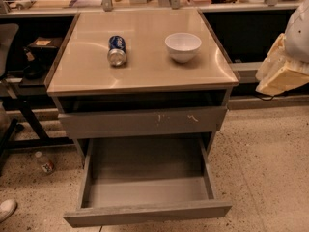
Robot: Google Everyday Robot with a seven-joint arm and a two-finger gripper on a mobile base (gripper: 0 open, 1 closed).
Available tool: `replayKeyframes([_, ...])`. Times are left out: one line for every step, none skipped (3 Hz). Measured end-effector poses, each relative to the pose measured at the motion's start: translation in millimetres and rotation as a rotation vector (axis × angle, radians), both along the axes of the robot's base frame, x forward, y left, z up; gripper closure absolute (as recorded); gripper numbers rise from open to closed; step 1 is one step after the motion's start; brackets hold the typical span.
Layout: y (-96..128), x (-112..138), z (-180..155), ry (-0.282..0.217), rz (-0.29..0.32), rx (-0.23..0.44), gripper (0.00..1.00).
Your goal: Close middle drawer
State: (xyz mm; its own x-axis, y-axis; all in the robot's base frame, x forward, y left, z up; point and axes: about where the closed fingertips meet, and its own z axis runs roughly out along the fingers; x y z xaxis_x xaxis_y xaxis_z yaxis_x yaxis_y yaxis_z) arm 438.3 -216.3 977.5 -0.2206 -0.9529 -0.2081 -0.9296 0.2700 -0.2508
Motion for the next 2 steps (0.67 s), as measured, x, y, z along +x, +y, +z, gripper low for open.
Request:
replayKeyframes([0.0,0.0,0.0,0.000,0.000,0.000,0.89])
replayKeyframes([-2.7,-5.5,-1.3,-0.001,-0.013,0.001,1.00])
